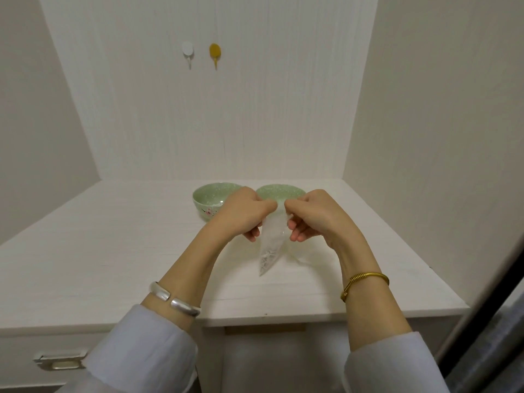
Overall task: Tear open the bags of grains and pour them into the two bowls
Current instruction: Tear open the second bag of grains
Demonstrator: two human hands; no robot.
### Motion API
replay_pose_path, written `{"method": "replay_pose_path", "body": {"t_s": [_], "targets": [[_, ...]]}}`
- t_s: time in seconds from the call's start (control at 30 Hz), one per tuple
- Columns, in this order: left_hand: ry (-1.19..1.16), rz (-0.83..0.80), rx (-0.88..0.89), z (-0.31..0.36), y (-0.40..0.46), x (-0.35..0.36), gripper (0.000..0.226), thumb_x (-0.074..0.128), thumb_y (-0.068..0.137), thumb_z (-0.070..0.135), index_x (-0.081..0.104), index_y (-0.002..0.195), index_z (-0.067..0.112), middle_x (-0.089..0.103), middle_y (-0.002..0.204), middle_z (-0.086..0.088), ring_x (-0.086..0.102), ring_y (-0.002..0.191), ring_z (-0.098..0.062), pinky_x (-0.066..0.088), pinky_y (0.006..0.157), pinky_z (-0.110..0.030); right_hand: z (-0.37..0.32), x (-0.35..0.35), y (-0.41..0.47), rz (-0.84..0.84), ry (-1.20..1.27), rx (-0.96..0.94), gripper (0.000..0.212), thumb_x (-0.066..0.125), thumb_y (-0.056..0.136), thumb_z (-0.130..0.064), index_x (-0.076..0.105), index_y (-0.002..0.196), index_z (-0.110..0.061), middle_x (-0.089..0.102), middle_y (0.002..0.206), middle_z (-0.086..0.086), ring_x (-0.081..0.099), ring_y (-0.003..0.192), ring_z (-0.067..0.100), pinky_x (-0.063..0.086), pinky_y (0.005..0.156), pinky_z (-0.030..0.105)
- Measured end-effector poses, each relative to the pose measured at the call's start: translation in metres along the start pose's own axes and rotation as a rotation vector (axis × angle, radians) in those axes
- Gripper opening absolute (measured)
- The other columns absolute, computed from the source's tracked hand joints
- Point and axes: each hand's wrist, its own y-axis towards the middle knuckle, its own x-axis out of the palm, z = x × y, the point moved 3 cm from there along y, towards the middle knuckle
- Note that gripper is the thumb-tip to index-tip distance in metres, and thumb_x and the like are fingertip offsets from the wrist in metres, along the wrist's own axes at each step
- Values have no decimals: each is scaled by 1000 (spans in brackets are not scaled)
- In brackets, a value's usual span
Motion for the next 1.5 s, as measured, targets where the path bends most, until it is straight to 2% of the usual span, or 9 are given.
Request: {"method": "replay_pose_path", "body": {"t_s": [0.23,0.43,0.53,0.77,0.9,1.0,1.1,1.27,1.5], "targets": [[266,98,31,5,-2,-7,27,52,76,20,40,53,11,44,50,-7,52,38,-19,46,46,-26,5,11,3,31,-52,-37,7,50,78,-8,47,85,-10,54,56,4,49,30,10,38,34,17],[666,243,-48,5,3,-19,28,50,76,22,37,54,11,42,53,0,38,47,-17,26,46,-24,-2,11,5,276,-261,-175,12,54,68,-7,48,58,-9,47,55,7,41,44,21,36,46,23],[705,265,-57,7,8,-17,26,49,76,22,38,55,12,44,54,0,39,48,-16,25,46,-24,-5,15,3,358,-373,-257,19,54,67,-8,42,52,-10,44,57,8,38,52,21,34,51,30],[643,279,79,20,7,-13,34,44,76,21,22,51,16,23,48,2,20,44,-17,15,45,-24,17,9,6,386,251,-159,18,51,78,-10,53,61,-12,47,34,-7,44,33,11,34,39,22],[600,240,134,35,9,-12,35,43,78,19,21,52,15,23,48,1,20,46,-19,16,46,-24,42,30,16,467,733,100,17,44,83,-8,53,70,-14,48,60,0,43,54,14,35,50,25],[525,211,185,46,9,-13,37,44,78,17,19,50,16,20,48,2,17,47,-18,15,48,-25,53,57,21,266,1053,280,16,49,89,-21,61,86,-12,57,81,6,52,68,19,45,62,30],[430,153,196,50,8,-13,39,45,78,17,18,49,17,19,47,2,15,46,-17,15,48,-26,53,68,25,93,1338,302,36,48,91,-37,62,108,-9,61,96,12,59,77,24,52,65,34],[172,83,165,42,9,-13,35,44,77,18,24,48,17,26,50,0,20,40,-13,22,37,-19,56,65,27,156,1380,284,28,51,90,-38,60,99,-13,62,84,7,62,44,16,49,41,18],[-205,130,-57,11,25,-7,34,42,84,25,46,53,12,51,52,-1,40,39,-14,36,38,-17,61,61,26,220,1395,328,27,51,91,-37,61,89,-12,65,70,8,60,36,16,49,38,18]]}}
